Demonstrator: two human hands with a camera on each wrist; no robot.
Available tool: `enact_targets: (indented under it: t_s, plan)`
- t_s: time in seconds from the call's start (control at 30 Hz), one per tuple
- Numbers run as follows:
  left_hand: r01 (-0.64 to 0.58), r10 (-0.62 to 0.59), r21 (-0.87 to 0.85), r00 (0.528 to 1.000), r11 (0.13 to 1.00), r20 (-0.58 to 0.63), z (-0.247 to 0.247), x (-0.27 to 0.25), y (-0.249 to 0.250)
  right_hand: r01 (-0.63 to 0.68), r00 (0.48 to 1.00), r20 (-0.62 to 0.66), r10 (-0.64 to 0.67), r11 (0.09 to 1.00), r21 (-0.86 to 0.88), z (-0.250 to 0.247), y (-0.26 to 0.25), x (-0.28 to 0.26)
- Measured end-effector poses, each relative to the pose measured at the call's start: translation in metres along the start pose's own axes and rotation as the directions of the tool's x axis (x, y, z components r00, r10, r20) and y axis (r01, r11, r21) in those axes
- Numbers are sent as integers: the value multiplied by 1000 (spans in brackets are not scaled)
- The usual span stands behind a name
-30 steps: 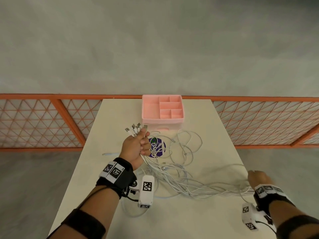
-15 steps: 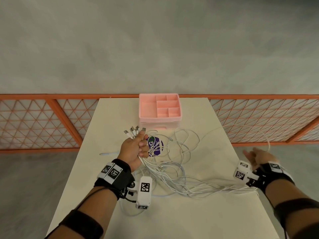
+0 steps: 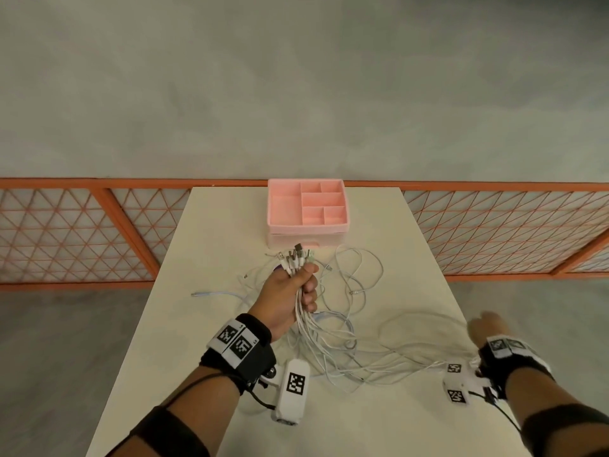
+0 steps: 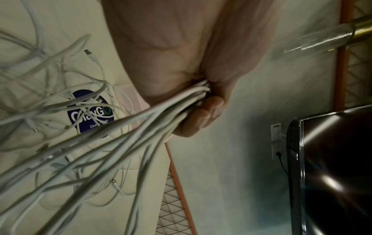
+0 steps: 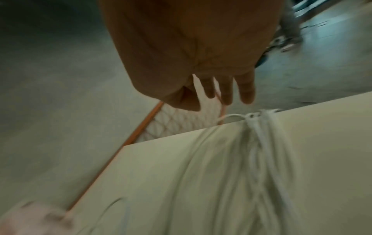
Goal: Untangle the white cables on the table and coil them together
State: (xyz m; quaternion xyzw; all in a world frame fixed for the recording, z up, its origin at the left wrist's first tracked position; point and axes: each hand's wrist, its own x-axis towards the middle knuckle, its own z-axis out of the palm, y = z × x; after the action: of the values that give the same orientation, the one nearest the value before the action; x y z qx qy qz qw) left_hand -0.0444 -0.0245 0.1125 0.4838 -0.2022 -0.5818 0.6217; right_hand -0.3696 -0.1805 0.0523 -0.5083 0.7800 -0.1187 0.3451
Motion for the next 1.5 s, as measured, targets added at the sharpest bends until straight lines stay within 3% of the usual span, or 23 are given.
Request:
enact_targets:
  t_s: [0.07,0.13,0.17,0.23,0.3,0.33,0.4,0.63,0.7,0.77,0.87,0.97,1.07,1.2,1.27,1.37,1.43,1.5]
  plan:
    - [-29,29,62,1000,998,0,4,0,0,189,981,15,-194,970,150,13,-29,-3]
    - [-52,52,132,999,990,3,7,2,0,389,906,66,-418,883,262,31,-65,-25]
    - [-64,63,161,998,985,9,9,2,0,476,846,88,-526,819,321,39,-88,-45]
    - [-88,85,201,996,976,22,12,1,1,636,675,112,-730,651,414,51,-130,-93]
    - [-126,122,251,992,960,33,15,-1,3,732,510,165,-844,527,432,63,-160,-134]
    - [-147,143,299,989,943,34,15,-2,4,762,452,204,-869,494,419,69,-169,-148]
    - [-175,173,394,984,903,40,14,-2,5,803,396,263,-880,471,365,83,-182,-167]
    - [-137,129,434,990,891,48,-5,-9,7,830,411,284,-866,484,277,109,-189,-168]
    - [-136,126,431,991,892,50,-2,-11,7,834,386,272,-882,459,306,111,-186,-171]
    - [-109,114,383,993,917,10,2,-12,7,844,328,274,-904,411,344,112,-183,-177]
    - [-76,83,388,997,918,-1,2,-11,7,892,273,307,-912,359,273,110,-183,-180]
    - [-44,54,474,999,880,-7,0,-10,7,895,318,324,-891,395,208,107,-183,-176]
    - [-65,71,516,997,854,9,3,-5,7,803,376,323,-868,479,354,103,-178,-175]
    - [-84,74,546,996,834,41,3,-1,7,814,371,284,-884,457,359,106,-175,-172]
    - [-60,50,520,998,852,34,5,-3,6,774,440,245,-864,504,384,110,-175,-167]
    - [-44,58,451,998,892,-17,9,-4,5,594,542,238,-806,568,570,114,-170,-163]
    - [-69,106,333,990,941,-93,9,-1,8,512,533,289,-795,575,638,118,-161,-167]
    - [-95,120,138,976,986,-184,3,4,13,452,451,416,-790,604,656,127,-146,-173]
